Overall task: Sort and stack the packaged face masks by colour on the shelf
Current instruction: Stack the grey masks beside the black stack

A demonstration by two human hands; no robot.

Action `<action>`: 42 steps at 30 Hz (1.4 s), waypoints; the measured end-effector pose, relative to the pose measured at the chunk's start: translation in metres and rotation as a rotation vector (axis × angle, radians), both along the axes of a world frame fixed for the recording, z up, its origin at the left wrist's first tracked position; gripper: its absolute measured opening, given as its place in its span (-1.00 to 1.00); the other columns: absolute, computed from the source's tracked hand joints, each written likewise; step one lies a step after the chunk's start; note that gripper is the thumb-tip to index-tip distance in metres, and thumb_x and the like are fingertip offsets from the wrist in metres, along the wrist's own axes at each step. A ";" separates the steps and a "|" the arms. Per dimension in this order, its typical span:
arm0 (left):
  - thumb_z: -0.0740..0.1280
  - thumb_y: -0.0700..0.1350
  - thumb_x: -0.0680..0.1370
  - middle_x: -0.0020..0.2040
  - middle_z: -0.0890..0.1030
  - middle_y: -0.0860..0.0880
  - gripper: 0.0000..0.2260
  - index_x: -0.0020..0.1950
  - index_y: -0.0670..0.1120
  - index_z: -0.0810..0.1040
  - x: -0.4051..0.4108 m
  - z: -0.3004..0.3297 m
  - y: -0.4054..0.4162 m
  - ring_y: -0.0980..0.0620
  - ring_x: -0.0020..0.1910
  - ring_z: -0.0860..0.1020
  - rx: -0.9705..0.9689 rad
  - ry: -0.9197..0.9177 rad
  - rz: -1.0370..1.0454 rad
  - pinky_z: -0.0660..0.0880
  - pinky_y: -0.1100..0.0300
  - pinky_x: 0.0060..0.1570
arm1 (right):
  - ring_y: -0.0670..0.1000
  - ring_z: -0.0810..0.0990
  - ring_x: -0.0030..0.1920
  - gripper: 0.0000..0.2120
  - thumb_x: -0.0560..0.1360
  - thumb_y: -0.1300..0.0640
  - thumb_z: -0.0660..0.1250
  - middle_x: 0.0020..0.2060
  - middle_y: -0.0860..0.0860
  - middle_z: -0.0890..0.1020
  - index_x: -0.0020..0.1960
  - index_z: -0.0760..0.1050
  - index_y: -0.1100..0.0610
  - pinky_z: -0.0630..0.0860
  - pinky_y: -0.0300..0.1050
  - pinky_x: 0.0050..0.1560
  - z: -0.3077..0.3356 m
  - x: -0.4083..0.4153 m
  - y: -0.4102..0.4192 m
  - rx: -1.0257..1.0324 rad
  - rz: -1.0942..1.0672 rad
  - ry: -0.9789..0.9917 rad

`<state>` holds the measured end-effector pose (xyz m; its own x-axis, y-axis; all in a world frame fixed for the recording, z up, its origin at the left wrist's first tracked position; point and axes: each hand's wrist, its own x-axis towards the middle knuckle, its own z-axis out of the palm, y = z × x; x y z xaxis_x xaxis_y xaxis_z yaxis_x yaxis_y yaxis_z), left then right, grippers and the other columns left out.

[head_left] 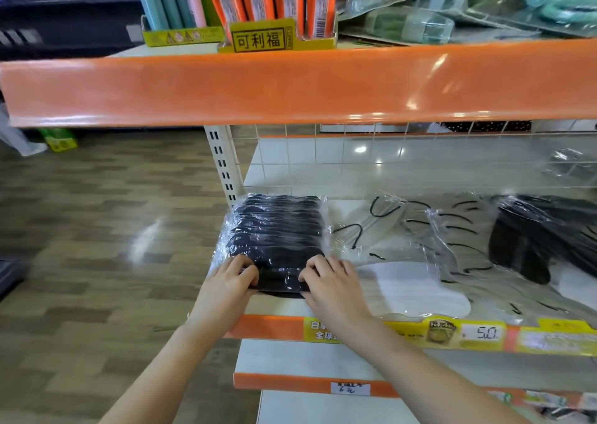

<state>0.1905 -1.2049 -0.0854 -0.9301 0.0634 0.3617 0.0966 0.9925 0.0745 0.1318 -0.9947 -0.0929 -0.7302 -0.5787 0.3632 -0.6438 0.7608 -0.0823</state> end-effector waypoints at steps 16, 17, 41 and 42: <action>0.36 -0.33 0.11 -0.13 0.52 0.00 -0.64 -0.18 -0.07 0.40 0.013 -0.005 -0.001 -0.10 -0.21 0.56 -0.019 -0.005 0.011 0.45 0.16 -0.31 | -0.10 0.54 -0.10 -0.67 0.51 -0.18 0.11 -0.13 -0.19 0.57 -0.17 0.59 -0.07 0.33 -0.16 -0.04 -0.002 0.008 0.006 -0.119 0.132 -0.018; 0.36 -0.32 0.08 -0.10 0.55 0.00 -0.62 -0.17 -0.06 0.41 0.014 -0.004 -0.002 -0.09 -0.18 0.58 -0.024 -0.021 0.010 0.47 0.16 -0.27 | -0.10 0.54 -0.11 -0.66 0.52 -0.17 0.10 -0.15 -0.19 0.57 -0.18 0.59 -0.07 0.38 -0.15 -0.07 0.000 0.009 0.005 -0.122 0.141 -0.038; -0.14 0.19 0.64 0.58 -0.14 -0.06 -0.50 0.55 0.16 -0.19 -0.069 -0.004 0.031 -0.06 0.55 -0.17 0.032 -0.389 0.365 -0.11 -0.13 0.47 | 0.07 -0.16 0.55 -0.40 0.64 -0.17 -0.08 0.56 0.10 -0.10 0.57 -0.08 0.10 -0.18 0.12 0.51 0.015 -0.046 -0.034 0.124 -0.112 -0.355; -0.15 0.19 0.64 0.58 -0.15 -0.07 -0.50 0.55 0.16 -0.21 -0.072 -0.004 0.030 -0.07 0.55 -0.18 0.030 -0.393 0.366 -0.12 -0.13 0.47 | 0.07 -0.17 0.55 -0.39 0.63 -0.18 -0.09 0.56 0.10 -0.11 0.57 -0.10 0.09 -0.18 0.12 0.51 0.014 -0.048 -0.035 0.131 -0.116 -0.352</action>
